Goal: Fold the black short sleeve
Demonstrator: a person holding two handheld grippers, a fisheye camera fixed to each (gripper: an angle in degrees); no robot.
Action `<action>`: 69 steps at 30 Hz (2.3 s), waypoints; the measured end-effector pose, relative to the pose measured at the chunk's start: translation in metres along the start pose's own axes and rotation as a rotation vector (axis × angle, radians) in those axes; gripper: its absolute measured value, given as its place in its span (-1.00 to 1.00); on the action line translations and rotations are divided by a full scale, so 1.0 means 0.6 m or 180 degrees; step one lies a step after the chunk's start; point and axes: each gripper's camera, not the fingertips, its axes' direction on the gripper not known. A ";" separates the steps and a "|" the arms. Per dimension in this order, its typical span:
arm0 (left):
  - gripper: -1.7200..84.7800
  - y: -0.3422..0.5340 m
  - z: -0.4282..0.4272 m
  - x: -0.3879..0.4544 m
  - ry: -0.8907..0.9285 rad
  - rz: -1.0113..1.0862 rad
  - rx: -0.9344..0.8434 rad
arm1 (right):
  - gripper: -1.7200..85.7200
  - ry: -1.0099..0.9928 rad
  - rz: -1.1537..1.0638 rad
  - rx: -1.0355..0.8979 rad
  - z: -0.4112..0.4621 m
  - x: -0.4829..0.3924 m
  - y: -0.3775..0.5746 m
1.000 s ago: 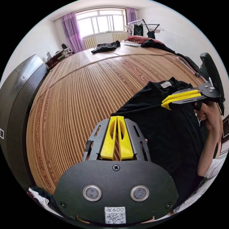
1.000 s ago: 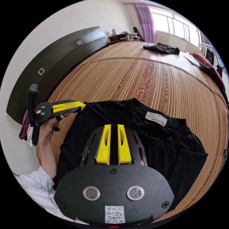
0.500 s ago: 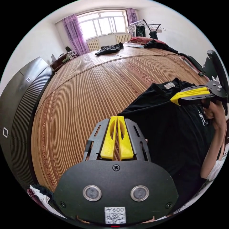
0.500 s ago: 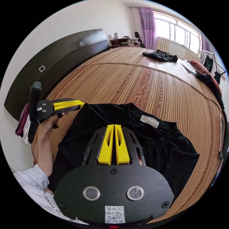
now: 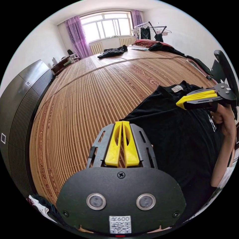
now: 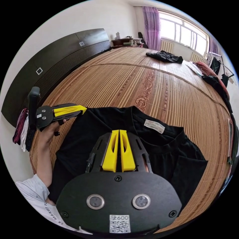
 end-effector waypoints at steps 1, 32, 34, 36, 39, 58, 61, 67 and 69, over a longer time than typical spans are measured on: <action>-0.94 0.013 0.009 -0.005 0.0002 0.0003 0.0018 | -0.98 -0.0115 -0.0035 0.0045 -0.012 -0.012 0.015; -0.96 0.510 0.334 0.123 -0.1307 0.1252 -0.0434 | -0.98 -0.0885 -0.0308 0.2116 -0.921 -0.350 0.660; -0.96 0.587 0.303 0.172 -0.2374 0.1305 -0.0004 | -0.98 -0.1351 -0.0780 0.2133 -1.014 -0.381 0.744; -0.96 0.666 0.208 0.213 -0.2690 0.1008 0.0828 | -0.98 -0.1506 -0.1195 0.2319 -1.092 -0.407 0.868; -0.95 0.809 0.047 0.270 -0.1960 0.0634 0.1669 | -0.97 -0.1011 -0.1073 0.2575 -1.166 -0.394 1.097; -0.84 1.546 -0.091 0.192 -0.0283 0.0141 0.1275 | -0.74 -0.0742 0.0574 0.1155 -1.283 0.053 1.764; -0.78 1.612 -0.092 0.080 -0.0059 -0.0184 0.1261 | -0.74 -0.0576 0.0470 0.1085 -1.281 0.074 1.766; -0.71 1.710 -0.055 -0.140 0.0064 -0.0822 0.0990 | -0.75 -0.0428 0.0694 0.0985 -1.258 0.151 1.772; -0.71 1.745 -0.028 -0.195 0.0090 -0.1163 0.0957 | -0.75 -0.0359 0.0795 0.0977 -1.246 0.167 1.778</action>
